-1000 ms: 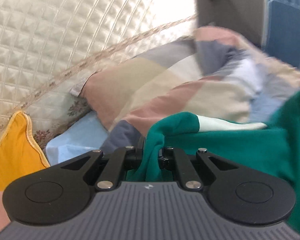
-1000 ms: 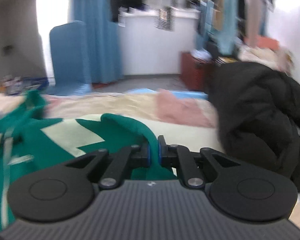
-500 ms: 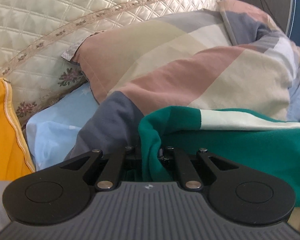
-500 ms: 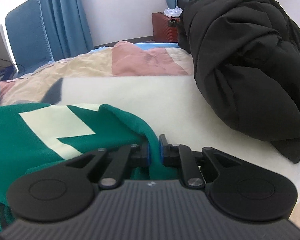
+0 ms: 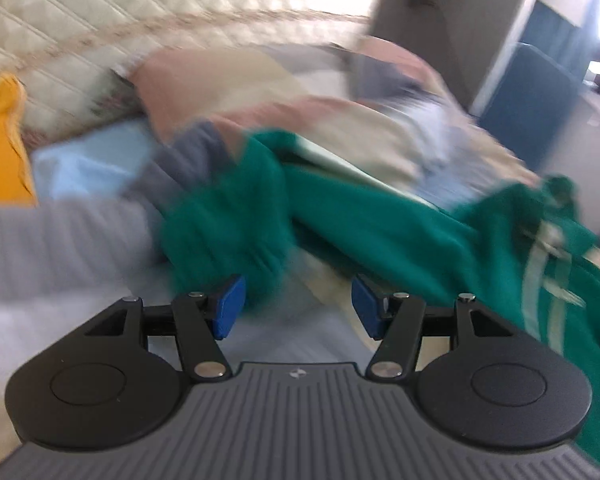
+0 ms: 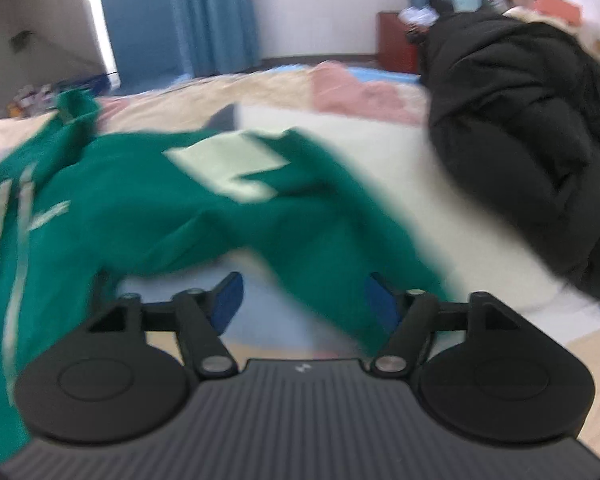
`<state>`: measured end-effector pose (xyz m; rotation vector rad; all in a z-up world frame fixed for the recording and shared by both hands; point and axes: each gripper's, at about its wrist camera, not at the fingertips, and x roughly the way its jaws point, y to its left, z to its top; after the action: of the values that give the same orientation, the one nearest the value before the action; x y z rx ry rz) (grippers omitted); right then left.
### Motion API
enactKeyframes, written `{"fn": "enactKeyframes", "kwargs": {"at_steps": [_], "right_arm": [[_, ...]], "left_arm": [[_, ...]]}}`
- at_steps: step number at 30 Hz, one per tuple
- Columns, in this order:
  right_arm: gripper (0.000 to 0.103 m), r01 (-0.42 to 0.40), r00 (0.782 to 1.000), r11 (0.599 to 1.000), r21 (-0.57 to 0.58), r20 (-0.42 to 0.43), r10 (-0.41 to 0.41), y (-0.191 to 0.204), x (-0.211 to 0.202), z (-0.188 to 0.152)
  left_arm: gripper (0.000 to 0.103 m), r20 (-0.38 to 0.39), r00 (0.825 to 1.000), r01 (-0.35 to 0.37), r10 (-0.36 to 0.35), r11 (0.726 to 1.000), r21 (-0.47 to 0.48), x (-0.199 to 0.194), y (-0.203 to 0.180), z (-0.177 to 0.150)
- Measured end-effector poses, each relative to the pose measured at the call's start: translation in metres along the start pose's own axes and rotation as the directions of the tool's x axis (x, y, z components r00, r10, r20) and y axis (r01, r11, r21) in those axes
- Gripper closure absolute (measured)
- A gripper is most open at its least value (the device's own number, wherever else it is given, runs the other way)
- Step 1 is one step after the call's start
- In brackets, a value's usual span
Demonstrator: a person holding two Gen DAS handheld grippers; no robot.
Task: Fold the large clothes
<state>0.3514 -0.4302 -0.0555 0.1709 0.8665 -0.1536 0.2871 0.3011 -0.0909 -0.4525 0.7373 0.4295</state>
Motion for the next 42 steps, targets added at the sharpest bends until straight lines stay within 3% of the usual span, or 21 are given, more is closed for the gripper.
{"fn": "enactKeyframes", "kwargs": {"at_steps": [3, 5, 8, 11, 13, 19, 26, 28, 30, 31, 33, 35, 36, 38, 42], "right_arm": [[0.030, -0.084, 0.995, 0.996, 0.006, -0.051, 0.084, 0.019, -0.014, -0.017], [0.019, -0.146, 0.984, 0.989, -0.002, -0.106, 0.145, 0.035, -0.018, -0.029], [0.019, -0.240, 0.954, 0.970, -0.039, -0.195, 0.228, 0.064, -0.017, -0.046], [0.019, -0.271, 0.935, 0.953, -0.137, -0.274, 0.226, 0.094, -0.006, -0.062], [0.019, -0.333, 0.900, 0.926, -0.176, -0.351, 0.257, 0.110, 0.004, -0.071], [0.019, -0.409, 0.835, 0.883, -0.230, -0.486, 0.260, 0.143, 0.038, -0.091], [0.016, -0.476, 0.781, 0.850, -0.226, -0.552, 0.290, 0.159, 0.059, -0.108], [0.017, -0.484, 0.783, 0.830, -0.277, -0.562, 0.268, 0.168, 0.056, -0.113], [0.024, -0.498, 0.785, 0.799, -0.337, -0.567, 0.250, 0.176, 0.050, -0.117], [0.035, -0.501, 0.788, 0.781, -0.373, -0.569, 0.233, 0.182, 0.047, -0.119], [0.051, -0.491, 0.807, 0.738, -0.463, -0.561, 0.185, 0.196, 0.038, -0.125], [0.071, -0.471, 0.831, 0.692, -0.547, -0.538, 0.139, 0.209, 0.026, -0.130], [0.076, -0.456, 0.846, 0.664, -0.593, -0.519, 0.118, 0.215, 0.017, -0.133], [0.082, -0.465, 0.851, 0.629, -0.623, -0.511, 0.122, 0.221, 0.000, -0.134], [0.083, -0.478, 0.858, 0.584, -0.656, -0.490, 0.152, 0.216, -0.038, -0.132]], "left_arm": [[0.038, -0.030, 0.994, 0.101, -0.101, 0.995, -0.002, -0.021, -0.017, -0.026], [0.038, -0.070, 0.987, 0.145, -0.145, 0.989, 0.004, -0.028, -0.032, -0.046], [0.038, -0.153, 0.966, 0.201, -0.206, 0.979, -0.045, -0.023, -0.046, -0.081], [0.038, -0.241, 0.940, 0.230, -0.242, 0.970, -0.077, -0.003, -0.057, -0.116], [0.038, -0.297, 0.921, 0.234, -0.253, 0.967, -0.097, 0.011, -0.060, -0.133], [0.038, -0.287, 0.927, 0.228, -0.240, 0.971, -0.075, 0.018, -0.063, -0.141], [0.040, -0.278, 0.906, 0.317, -0.319, 0.947, -0.053, 0.027, -0.065, -0.146], [0.040, -0.289, 0.896, 0.347, -0.337, 0.938, -0.017, 0.027, -0.073, -0.150], [0.046, -0.286, 0.907, 0.339, -0.310, 0.939, 0.059, 0.024, -0.083, -0.158], [0.049, -0.277, 0.916, 0.326, -0.289, 0.940, 0.097, 0.021, -0.087, -0.162], [0.065, -0.259, 0.928, 0.311, -0.268, 0.940, 0.142, 0.018, -0.091, -0.167], [0.081, -0.249, 0.933, 0.299, -0.260, 0.944, 0.136, 0.017, -0.088, -0.166], [0.086, -0.249, 0.931, 0.302, -0.267, 0.946, 0.115, 0.015, -0.084, -0.164], [0.089, -0.240, 0.929, 0.308, -0.282, 0.948, 0.078, 0.008, -0.076, -0.158], [0.092, -0.222, 0.926, 0.324, -0.305, 0.944, 0.054, -0.016, -0.064, -0.154]]}}
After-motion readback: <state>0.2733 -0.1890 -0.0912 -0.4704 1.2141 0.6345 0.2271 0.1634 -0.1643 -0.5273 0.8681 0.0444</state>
